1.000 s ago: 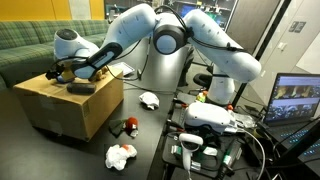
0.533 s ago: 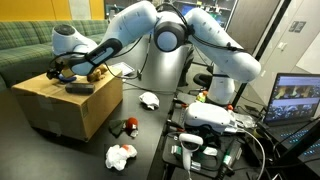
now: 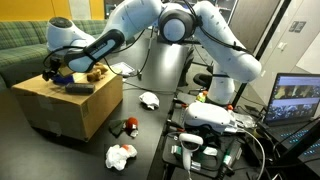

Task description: Put the white towel on the table, the then moose on the box, then the blue sponge on the table, then the turnip plushie on the box, then the duster on the table, and lastly, the white cloth on the box

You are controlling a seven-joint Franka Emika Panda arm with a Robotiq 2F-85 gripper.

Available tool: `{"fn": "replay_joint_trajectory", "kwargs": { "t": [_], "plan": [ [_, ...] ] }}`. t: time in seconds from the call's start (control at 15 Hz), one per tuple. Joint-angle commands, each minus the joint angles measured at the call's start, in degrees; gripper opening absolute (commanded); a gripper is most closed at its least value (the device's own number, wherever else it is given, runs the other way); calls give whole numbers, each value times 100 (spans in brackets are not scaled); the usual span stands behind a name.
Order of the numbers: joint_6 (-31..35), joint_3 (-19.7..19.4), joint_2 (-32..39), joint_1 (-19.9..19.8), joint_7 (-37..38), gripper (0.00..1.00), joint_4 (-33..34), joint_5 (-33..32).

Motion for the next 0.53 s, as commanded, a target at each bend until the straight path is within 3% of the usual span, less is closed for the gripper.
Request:
{"fn": "replay_joint_trajectory", "kwargs": {
  "t": [0.0,0.47],
  "plan": [
    [87,-15,-712,213,89,0,-983,-29],
    [136,-115,-1582,507,534,0,-1996,-210]
  ]
}}
